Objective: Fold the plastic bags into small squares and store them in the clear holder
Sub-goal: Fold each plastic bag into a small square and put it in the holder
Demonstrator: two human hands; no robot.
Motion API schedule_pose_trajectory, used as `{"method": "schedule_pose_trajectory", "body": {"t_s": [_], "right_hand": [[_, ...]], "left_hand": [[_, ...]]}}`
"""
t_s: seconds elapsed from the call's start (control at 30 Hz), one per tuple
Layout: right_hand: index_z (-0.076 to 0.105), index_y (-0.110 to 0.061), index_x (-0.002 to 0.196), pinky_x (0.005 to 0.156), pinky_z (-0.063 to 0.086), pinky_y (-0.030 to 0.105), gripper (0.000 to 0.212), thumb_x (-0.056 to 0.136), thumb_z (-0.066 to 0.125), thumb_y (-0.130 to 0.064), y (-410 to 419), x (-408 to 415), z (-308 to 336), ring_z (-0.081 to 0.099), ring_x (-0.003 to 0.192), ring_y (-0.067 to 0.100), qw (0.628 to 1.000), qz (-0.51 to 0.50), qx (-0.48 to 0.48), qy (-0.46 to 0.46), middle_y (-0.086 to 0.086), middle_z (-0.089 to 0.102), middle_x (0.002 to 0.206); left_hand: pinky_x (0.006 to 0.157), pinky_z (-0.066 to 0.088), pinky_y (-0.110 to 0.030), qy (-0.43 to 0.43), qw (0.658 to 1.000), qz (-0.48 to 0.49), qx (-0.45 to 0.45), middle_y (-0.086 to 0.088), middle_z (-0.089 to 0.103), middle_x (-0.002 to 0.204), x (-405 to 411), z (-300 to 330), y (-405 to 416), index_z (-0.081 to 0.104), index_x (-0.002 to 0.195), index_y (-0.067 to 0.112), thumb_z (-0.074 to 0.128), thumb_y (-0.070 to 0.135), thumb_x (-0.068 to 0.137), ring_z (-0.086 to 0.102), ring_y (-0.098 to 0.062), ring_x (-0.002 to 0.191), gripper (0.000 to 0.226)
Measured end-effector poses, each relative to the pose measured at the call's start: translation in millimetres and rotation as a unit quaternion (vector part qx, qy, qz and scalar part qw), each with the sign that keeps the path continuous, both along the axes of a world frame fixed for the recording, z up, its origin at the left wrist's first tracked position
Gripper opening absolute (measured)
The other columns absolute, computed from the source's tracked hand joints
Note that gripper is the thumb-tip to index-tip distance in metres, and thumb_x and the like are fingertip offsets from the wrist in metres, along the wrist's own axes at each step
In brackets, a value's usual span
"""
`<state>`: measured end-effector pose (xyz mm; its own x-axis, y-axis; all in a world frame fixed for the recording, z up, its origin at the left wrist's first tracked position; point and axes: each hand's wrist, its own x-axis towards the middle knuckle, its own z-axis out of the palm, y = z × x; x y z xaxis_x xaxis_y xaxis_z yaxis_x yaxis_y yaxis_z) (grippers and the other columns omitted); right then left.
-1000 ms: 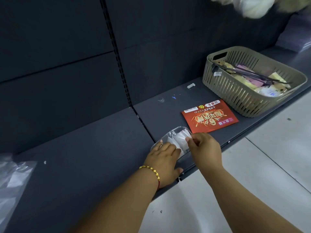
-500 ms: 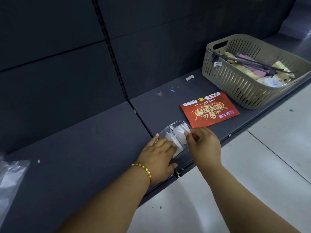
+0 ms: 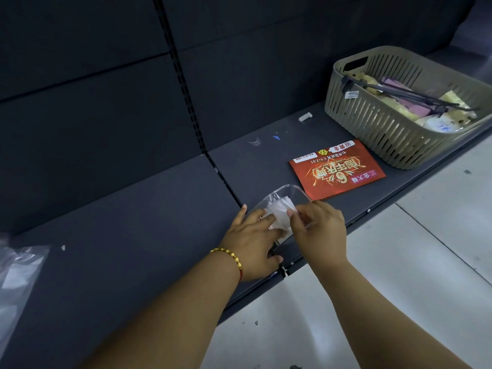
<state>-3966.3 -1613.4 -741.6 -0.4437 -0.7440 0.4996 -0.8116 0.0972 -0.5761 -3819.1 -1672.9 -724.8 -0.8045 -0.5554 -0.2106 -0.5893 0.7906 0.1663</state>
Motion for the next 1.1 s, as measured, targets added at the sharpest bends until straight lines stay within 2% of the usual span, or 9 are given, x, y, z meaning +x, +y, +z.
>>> {"method": "schedule_pose_trajectory", "body": {"t_s": [0.2, 0.33, 0.4, 0.5, 0.63, 0.77, 0.87, 1.0, 1.1], "right_hand": [[0.070, -0.014, 0.068, 0.071, 0.032, 0.030, 0.009, 0.075, 0.066, -0.018, 1.2, 3.2, -6.6, 0.056, 0.060, 0.023, 0.995, -0.017, 0.029, 0.091, 0.000, 0.063, 0.064], [0.063, -0.016, 0.055, 0.069, 0.031, 0.030, 0.020, 0.073, 0.055, -0.022, -1.0, 6.5, -0.8, 0.054, 0.058, 0.024, 0.987, -0.032, 0.074, 0.140, -0.003, 0.058, 0.055], [0.059, -0.017, 0.049, 0.067, 0.031, 0.031, 0.018, 0.067, 0.063, -0.019, -4.5, 8.8, 1.3, 0.054, 0.057, 0.024, 0.982, -0.023, 0.112, 0.154, -0.004, 0.054, 0.050], [0.064, -0.018, 0.054, 0.067, 0.035, 0.032, 0.021, 0.063, 0.082, -0.016, -6.0, 11.6, 0.7, 0.057, 0.060, 0.025, 0.975, -0.012, 0.161, 0.152, -0.005, 0.056, 0.051], [0.066, -0.016, 0.061, 0.069, 0.036, 0.032, 0.020, 0.060, 0.085, -0.008, -4.2, 12.8, 1.2, 0.057, 0.059, 0.026, 0.979, -0.025, 0.155, 0.130, -0.003, 0.059, 0.054], [0.066, -0.014, 0.056, 0.070, 0.038, 0.035, 0.017, 0.061, 0.081, -0.008, -12.2, 15.0, -0.5, 0.055, 0.063, 0.028, 0.964, -0.058, 0.225, 0.127, 0.002, 0.058, 0.056], [0.064, -0.012, 0.055, 0.072, 0.027, 0.034, 0.016, 0.065, 0.075, -0.006, -17.8, 15.3, -1.7, 0.054, 0.067, 0.030, 0.952, -0.075, 0.274, 0.117, 0.004, 0.057, 0.057], [0.071, -0.013, 0.064, 0.073, 0.022, 0.034, 0.016, 0.079, 0.070, -0.016, -18.7, 13.9, -0.6, 0.054, 0.078, 0.030, 0.952, -0.071, 0.278, 0.109, 0.003, 0.056, 0.065], [0.074, -0.011, 0.075, 0.075, 0.033, 0.038, 0.013, 0.083, 0.071, -0.020, -17.0, 26.3, 7.1, 0.055, 0.084, 0.034, 0.974, -0.078, 0.197, 0.080, 0.009, 0.065, 0.079]], "left_hand": [[0.120, -0.013, -0.037, 0.030, 0.999, -0.014, 0.025, 0.000, 0.019, 0.160, 5.8, -2.1, -6.3, 0.042, 0.142, 0.045, 0.053, 0.045, 0.093, 0.000, -0.015, 0.148, 0.050], [0.118, -0.010, -0.030, 0.072, 0.997, 0.012, 0.033, 0.000, 0.017, 0.161, 14.5, 0.7, -1.5, 0.047, 0.141, 0.040, 0.052, 0.040, 0.095, 0.002, -0.017, 0.148, 0.046], [0.116, -0.011, -0.025, 0.097, 0.995, 0.028, 0.023, 0.001, 0.023, 0.159, 19.3, -0.8, 5.1, 0.045, 0.144, 0.033, 0.051, 0.038, 0.095, 0.009, -0.019, 0.148, 0.050], [0.114, -0.019, -0.024, 0.088, 0.995, 0.037, -0.014, 0.003, 0.021, 0.161, 22.3, -4.8, 14.4, 0.028, 0.153, 0.024, 0.041, 0.041, 0.092, 0.008, -0.014, 0.149, 0.064], [0.114, -0.024, -0.031, 0.024, 0.999, 0.043, -0.017, 0.005, -0.010, 0.164, 20.5, -10.5, 24.9, -0.006, 0.156, 0.021, 0.036, 0.047, 0.098, -0.022, -0.007, 0.145, 0.076], [0.110, -0.027, -0.033, 0.000, 0.999, 0.052, -0.011, 0.004, -0.015, 0.163, 14.8, -13.1, 27.4, -0.009, 0.155, 0.020, 0.036, 0.050, 0.098, -0.028, -0.007, 0.140, 0.079], [0.114, -0.024, -0.036, -0.013, 0.998, 0.066, -0.003, 0.004, -0.015, 0.163, 9.5, -11.6, 29.0, -0.008, 0.155, 0.020, 0.034, 0.051, 0.099, -0.020, -0.012, 0.148, 0.077], [0.114, -0.024, -0.035, 0.004, 0.996, 0.089, 0.010, 0.003, -0.015, 0.163, 13.3, -4.0, 31.5, -0.007, 0.156, 0.019, 0.032, 0.050, 0.100, -0.021, -0.010, 0.147, 0.075], [0.116, -0.023, -0.036, 0.017, 0.992, 0.128, 0.015, 0.004, -0.018, 0.162, 33.8, 1.0, 38.1, -0.013, 0.154, 0.020, 0.031, 0.049, 0.101, -0.025, -0.007, 0.144, 0.075]]}}
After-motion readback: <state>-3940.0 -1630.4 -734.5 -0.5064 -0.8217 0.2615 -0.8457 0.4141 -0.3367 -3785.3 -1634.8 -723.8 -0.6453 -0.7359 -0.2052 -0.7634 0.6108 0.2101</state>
